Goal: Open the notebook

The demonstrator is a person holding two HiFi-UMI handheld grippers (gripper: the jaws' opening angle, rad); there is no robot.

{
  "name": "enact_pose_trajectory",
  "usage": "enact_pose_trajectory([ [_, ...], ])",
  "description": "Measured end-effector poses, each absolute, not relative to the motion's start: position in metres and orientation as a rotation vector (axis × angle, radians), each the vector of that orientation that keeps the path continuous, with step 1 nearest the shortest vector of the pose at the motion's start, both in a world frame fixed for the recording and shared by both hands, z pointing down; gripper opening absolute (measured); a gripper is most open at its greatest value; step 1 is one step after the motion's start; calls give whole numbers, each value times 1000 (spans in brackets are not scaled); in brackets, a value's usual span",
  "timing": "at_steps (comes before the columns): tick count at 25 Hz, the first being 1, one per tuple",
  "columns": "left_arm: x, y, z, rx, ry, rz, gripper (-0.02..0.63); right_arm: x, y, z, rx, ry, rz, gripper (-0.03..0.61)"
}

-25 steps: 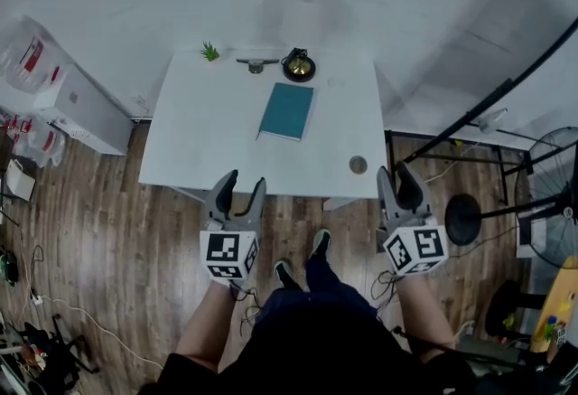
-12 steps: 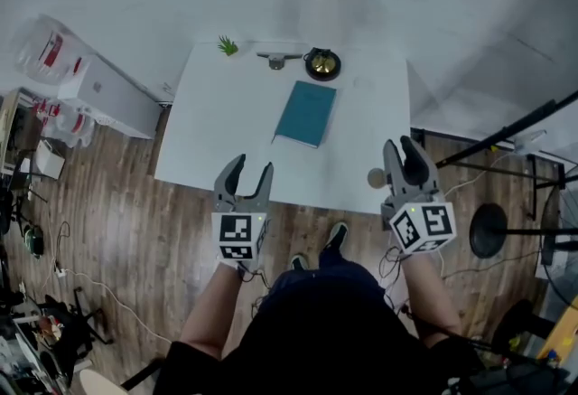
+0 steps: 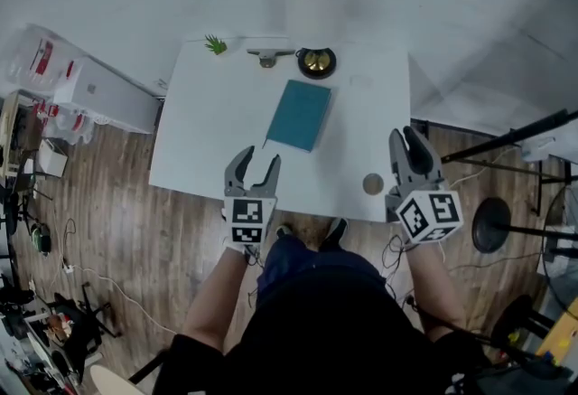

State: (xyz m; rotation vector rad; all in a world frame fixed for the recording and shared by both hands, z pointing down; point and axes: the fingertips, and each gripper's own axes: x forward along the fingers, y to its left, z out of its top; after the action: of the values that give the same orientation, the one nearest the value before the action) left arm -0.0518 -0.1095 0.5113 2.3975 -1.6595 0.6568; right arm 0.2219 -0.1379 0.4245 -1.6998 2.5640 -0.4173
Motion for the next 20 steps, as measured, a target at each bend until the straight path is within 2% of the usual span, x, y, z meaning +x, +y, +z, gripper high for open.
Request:
enact_pose_trajectory([
  [10,-3,-155,605,2567,-1244,924,218,244,-154,447,-1943,2362,-512,89],
  [20,30,-163,706,2613,-909,1241,239,262,-118,474,-2176,2176,-580,74],
])
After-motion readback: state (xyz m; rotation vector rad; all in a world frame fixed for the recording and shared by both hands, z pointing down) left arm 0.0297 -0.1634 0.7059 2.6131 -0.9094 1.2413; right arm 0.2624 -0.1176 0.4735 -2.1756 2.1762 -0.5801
